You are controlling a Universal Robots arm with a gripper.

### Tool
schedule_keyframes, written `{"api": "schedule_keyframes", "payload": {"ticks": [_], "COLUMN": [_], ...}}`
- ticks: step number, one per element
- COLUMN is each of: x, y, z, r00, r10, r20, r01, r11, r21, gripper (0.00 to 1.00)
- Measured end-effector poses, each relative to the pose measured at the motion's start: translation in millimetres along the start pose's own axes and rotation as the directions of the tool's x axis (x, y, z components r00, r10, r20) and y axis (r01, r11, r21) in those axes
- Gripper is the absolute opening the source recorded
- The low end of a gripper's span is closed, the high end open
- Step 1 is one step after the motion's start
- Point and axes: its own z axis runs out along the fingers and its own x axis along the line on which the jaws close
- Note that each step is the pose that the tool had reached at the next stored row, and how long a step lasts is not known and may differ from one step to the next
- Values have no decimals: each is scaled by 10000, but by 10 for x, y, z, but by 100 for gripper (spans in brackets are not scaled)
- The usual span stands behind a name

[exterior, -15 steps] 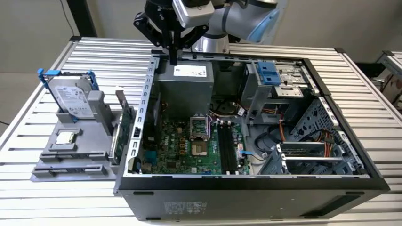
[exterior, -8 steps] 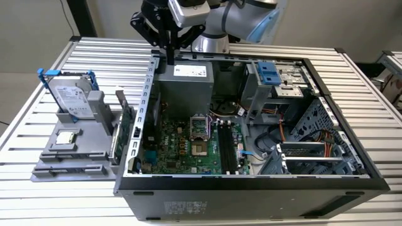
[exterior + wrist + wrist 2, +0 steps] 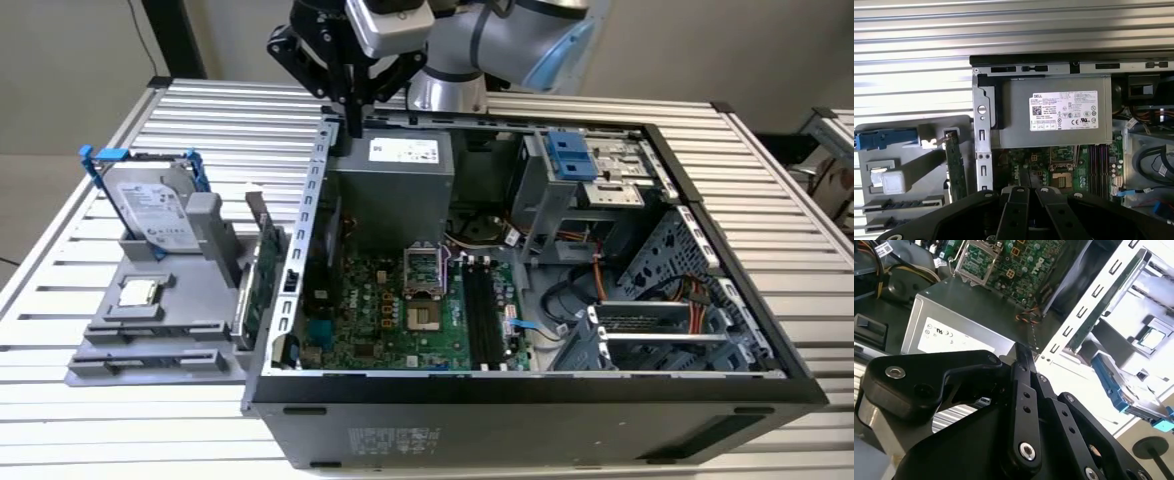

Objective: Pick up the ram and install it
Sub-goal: 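Reach for the ram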

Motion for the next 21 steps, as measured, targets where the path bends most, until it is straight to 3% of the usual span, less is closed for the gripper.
{"api": "schedule_keyframes", "payload": {"ticks": [11, 21], "x": [64, 173], "y": [24, 58], "z": [-1, -1], "r00": [10000, 9999], "r10": [-10, -120], "r20": [-1, -6], "r01": [10, 120], "r11": [10000, 9999], "r21": [1, -1], "gripper": [0, 0]}}
